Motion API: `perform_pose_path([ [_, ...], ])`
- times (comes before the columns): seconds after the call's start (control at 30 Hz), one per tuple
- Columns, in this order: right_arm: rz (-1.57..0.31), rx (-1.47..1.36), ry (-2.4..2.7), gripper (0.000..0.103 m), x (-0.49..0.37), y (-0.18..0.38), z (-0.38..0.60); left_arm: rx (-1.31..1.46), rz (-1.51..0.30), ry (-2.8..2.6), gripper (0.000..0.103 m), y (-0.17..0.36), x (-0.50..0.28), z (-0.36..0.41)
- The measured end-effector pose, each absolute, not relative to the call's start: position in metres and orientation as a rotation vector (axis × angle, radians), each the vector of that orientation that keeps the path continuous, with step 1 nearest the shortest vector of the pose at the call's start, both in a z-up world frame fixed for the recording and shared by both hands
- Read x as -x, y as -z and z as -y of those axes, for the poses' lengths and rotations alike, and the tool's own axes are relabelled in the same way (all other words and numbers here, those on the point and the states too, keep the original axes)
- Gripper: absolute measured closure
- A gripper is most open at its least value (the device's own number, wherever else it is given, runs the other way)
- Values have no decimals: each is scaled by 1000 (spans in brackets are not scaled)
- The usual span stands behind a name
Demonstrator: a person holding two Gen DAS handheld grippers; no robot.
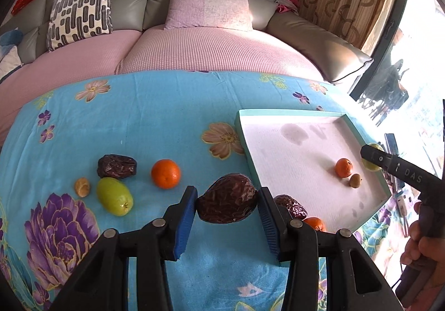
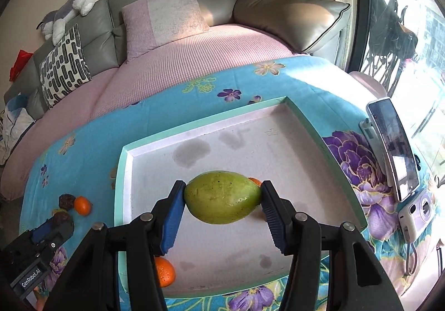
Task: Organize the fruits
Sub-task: 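Carry the large green fruit over the tray with the right gripper while the left gripper carries the date, then lower and release the green fruit in the tray with the right gripper while the left gripper releases the date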
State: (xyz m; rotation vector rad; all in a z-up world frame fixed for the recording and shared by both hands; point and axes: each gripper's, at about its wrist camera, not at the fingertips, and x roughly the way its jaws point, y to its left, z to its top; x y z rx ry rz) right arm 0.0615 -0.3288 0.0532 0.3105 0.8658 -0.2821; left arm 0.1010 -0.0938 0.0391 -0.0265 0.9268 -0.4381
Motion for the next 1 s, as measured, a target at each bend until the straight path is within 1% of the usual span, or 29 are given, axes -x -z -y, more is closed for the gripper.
perform_pose_path([
  [0.33,-846,-364,322,46,-55,-54,357,-31,-866,526,55,-42,-91,128],
  [0.6,-790,-246,276,46,-83,-51,348,-108,-765,590,55,-41,-96,163],
  [1.0,-818,-151,210,46,-110,-25,330,-136,-804,599,55,-12,-110,183],
])
